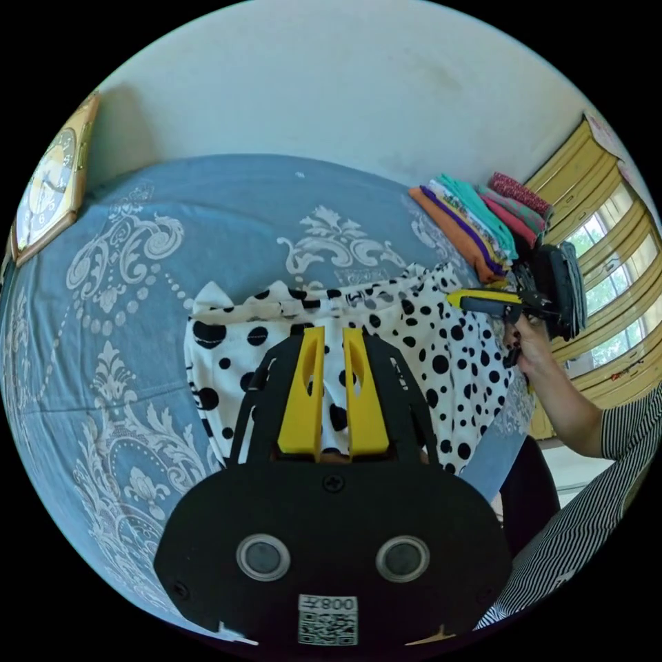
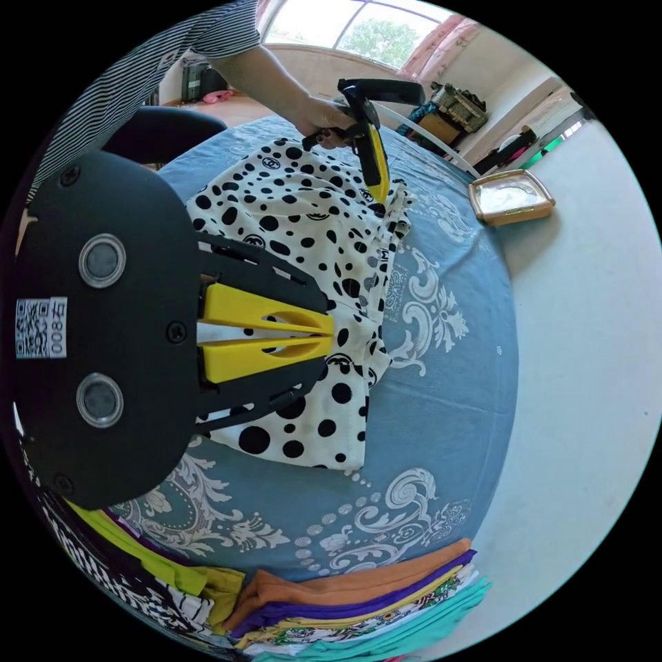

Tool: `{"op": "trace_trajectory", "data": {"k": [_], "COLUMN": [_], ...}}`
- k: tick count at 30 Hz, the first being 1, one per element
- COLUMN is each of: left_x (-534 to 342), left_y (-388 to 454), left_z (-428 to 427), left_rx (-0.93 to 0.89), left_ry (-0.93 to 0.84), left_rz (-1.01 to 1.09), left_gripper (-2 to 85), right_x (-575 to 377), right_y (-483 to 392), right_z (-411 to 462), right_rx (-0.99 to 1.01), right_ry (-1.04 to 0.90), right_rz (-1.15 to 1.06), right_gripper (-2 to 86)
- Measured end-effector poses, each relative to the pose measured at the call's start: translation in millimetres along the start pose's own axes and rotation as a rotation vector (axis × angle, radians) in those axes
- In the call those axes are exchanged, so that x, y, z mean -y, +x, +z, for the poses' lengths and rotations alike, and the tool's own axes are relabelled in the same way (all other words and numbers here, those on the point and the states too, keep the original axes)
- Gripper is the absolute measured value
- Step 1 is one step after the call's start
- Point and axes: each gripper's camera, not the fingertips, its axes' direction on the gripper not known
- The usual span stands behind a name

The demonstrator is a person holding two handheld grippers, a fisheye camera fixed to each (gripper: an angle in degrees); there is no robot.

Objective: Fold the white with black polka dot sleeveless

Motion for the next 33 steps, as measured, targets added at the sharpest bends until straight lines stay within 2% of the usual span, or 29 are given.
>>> {"op": "trace_trajectory", "data": {"k": [3, 18, 25, 33], "left_x": [4.2, 13.2, 13.8, -30.5], "left_y": [3.6, 13.3, -19.0, -32.7], "left_z": [18.0, -46.6, -17.1, -65.2], "left_rx": [0.073, 0.098, 0.113, 0.073], "left_ry": [-0.082, 0.085, -0.026, 0.112], "left_rz": [-0.01, 0.008, -0.056, -0.062], "left_gripper": [1.3, 0.2, 0.8, 1.6], "right_x": [1.0, 11.2, 30.2, 16.1], "right_y": [-4.2, -6.3, 5.8, 26.9], "right_z": [1.6, -33.3, -6.0, -50.1], "right_rx": [0.005, 0.025, 0.026, 0.04], "right_ry": [-0.007, 0.075, -0.043, 0.077], "right_rz": [0.006, 0.013, 0.027, 0.057], "right_gripper": [0.2, 0.1, 0.3, 0.3]}}
